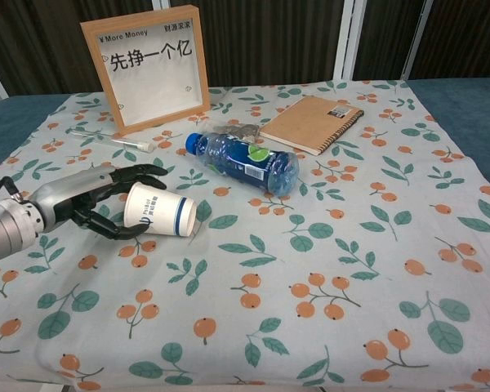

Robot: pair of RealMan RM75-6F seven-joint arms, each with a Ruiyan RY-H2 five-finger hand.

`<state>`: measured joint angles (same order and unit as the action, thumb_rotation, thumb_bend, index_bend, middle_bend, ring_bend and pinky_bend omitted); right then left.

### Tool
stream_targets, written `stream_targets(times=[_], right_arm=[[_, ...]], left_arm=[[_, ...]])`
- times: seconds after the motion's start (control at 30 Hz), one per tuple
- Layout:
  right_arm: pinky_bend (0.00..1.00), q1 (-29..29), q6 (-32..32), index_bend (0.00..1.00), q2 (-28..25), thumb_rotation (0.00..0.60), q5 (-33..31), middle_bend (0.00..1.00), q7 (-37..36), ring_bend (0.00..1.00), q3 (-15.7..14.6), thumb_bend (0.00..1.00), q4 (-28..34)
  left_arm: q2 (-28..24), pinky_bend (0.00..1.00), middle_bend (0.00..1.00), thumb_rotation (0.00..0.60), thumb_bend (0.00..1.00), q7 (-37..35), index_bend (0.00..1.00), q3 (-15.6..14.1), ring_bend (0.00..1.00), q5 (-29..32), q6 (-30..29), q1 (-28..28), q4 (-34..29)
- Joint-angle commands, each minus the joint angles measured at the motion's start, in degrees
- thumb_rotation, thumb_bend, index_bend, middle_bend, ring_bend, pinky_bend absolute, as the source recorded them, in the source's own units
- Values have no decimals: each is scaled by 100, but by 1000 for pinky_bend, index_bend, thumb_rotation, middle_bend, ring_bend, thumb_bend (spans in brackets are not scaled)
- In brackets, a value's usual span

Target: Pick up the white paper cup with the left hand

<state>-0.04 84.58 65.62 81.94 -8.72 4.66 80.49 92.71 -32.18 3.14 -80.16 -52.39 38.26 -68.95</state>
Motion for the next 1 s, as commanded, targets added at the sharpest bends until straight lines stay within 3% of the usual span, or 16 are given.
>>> stream_targets(times=[0.03, 0.2, 0.37, 0.5, 0.73, 0.87, 1.0], right_arm=[[0, 0, -3, 0, 9, 600, -4, 0, -11, 0, 1, 99, -16], [0, 2, -3, 0, 23, 600, -1, 0, -26, 0, 2, 98, -35], [0, 13, -37, 0, 28, 600, -21, 0, -23, 0, 5, 98, -57], [0, 35, -77, 0, 54, 600, -19, 0, -15, 0, 0, 98, -63], [0, 45, -98, 0, 68, 600, -25, 0, -10, 0, -3, 99, -79], [0, 43, -112, 0, 78, 600, -45, 0, -43, 0, -1, 99, -107], [0, 50, -137, 0, 102, 600, -34, 0, -74, 0, -15, 98, -141]], left_arm=[[-5, 4, 0, 600, 349, 119, 0, 16, 0, -62, -132, -43, 46], [-66, 0, 0, 600, 348, 810, 0, -34, 0, -270, -421, -79, 76], [-394, 0, 0, 600, 348, 2977, 0, -221, 0, -556, -603, -39, -252], [-762, 0, 0, 600, 346, 4858, 0, -80, 0, -194, -571, -22, -1303], [-972, 0, 0, 600, 332, 6703, 0, 252, 0, 673, -527, 143, -2758], [-770, 0, 0, 600, 333, 7576, 0, 361, 0, 1159, -598, 301, -3061], [-369, 0, 0, 600, 332, 8239, 0, 394, 0, 1493, -673, 487, -2868]])
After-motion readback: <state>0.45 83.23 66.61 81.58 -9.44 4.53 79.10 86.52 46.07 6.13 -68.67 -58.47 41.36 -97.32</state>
